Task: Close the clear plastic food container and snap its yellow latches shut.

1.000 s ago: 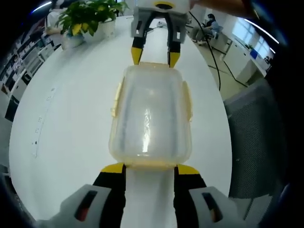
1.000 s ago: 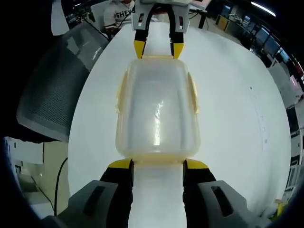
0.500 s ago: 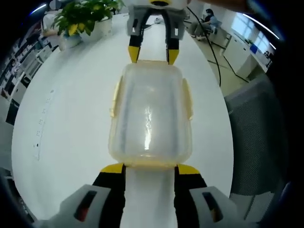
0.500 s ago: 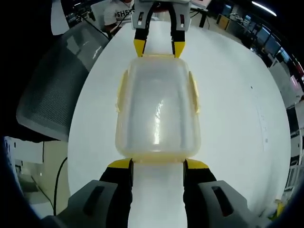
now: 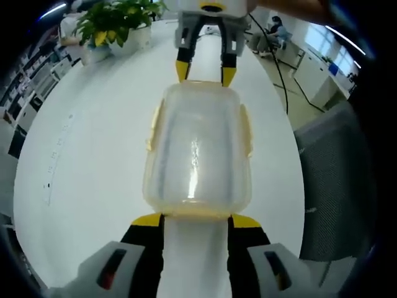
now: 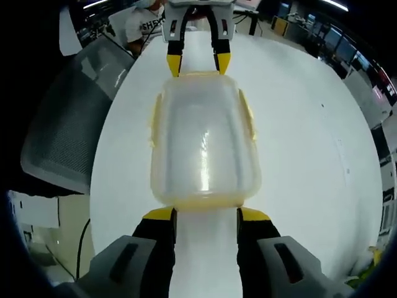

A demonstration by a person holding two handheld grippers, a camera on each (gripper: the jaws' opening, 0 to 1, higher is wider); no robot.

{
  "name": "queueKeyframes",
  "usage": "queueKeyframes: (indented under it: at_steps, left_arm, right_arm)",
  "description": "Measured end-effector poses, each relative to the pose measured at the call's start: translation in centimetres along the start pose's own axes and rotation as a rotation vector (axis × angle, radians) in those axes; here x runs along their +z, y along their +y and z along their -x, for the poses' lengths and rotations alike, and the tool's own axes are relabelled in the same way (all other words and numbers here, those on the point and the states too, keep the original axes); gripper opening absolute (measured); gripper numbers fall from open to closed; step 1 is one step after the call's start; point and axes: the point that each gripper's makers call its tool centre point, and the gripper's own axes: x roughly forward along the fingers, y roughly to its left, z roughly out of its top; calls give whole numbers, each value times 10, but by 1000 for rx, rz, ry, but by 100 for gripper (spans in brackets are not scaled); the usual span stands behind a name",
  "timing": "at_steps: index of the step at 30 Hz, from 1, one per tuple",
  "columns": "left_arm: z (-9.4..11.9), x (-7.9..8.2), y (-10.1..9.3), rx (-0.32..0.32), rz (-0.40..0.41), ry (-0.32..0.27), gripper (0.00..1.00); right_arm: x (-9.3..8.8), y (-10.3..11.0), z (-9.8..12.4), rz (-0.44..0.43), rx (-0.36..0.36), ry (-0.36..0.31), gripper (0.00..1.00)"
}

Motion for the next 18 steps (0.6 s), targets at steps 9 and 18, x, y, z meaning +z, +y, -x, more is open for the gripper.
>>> queueKeyframes:
  at_steps: [9,18]
  left_arm:
    - [2,-6,-3,26,144,-65,32]
    - [11,-10,-5,21,295,-134,31]
  right_arm:
    - [-5,3,8,-151,-33,-69,35]
    - [4,4,22,-358,-25,-207,34]
